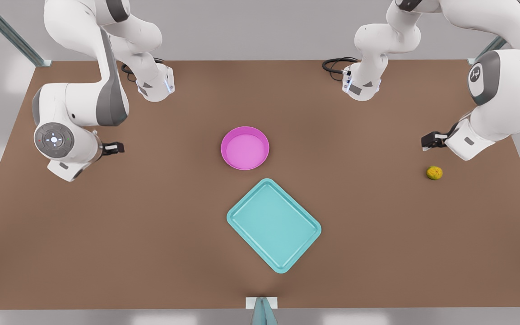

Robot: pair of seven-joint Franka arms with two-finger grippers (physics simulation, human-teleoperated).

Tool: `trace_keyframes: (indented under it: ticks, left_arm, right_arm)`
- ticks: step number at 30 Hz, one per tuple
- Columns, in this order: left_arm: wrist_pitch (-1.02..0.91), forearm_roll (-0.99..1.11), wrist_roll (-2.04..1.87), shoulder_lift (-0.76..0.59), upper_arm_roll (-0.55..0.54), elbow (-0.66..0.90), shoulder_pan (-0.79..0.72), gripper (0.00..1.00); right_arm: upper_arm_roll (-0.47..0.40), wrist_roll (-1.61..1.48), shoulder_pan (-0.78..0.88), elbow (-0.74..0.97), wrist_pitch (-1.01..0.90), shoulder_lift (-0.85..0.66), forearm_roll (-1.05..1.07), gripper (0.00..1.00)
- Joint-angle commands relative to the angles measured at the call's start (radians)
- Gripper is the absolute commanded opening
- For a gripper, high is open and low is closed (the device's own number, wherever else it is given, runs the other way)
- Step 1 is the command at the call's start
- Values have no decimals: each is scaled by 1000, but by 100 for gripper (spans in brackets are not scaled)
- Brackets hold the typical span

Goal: Place the orange on the plate with the left arm and the plate on the tray with the right arm

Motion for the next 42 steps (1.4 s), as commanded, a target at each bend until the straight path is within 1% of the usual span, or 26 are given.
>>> trace_keyframes:
  ticks: [1, 2, 4, 5, 6, 8, 12, 15, 25, 28, 34, 42]
  left_arm:
    - [14, 1, 10, -1, 0, -2, -1, 100]
    - [16, 2, 7, -1, 0, -4, -1, 100]
    - [46, -1, -50, 42, 54, -100, 7, 100]
    - [229, -14, -32, 26, 159, -243, 7, 100]
    - [314, -16, 107, 64, 190, -284, 22, 100]
    - [616, -16, 390, 140, 252, -430, 90, 100]
    - [927, -39, 636, 192, 341, -577, 98, 100]
    - [927, -108, 633, 206, 342, -608, 96, 100]
    - [957, -113, 611, 312, 344, -625, 107, 100]
    - [916, -111, 613, 342, 344, -628, 114, 100]
    - [896, -111, 611, 375, 344, -630, 128, 100]
    - [934, -113, 611, 416, 344, -627, 128, 100]
  right_arm:
    - [0, -22, 0, 0, 34, 1, 1, 100]
    - [0, -22, 0, 0, 34, 5, 1, 100]
    - [0, -22, 0, 0, 34, 5, 1, 100]
    - [0, -22, 0, 0, 34, 7, 1, 100]
    - [0, -22, -2, 0, 34, 7, 1, 100]
    - [0, -22, -2, -1, 34, 7, 2, 100]
    - [0, -22, -2, -4, 34, 14, 1, 100]
    - [0, -22, -2, -4, 34, 16, 2, 100]
    - [0, -22, 0, -4, 34, 33, 2, 100]
    - [0, -22, 0, -4, 34, 33, 2, 100]
    - [0, -22, -2, -4, 34, 37, 2, 100]
    - [-2, -22, -3, -4, 34, 44, 2, 100]
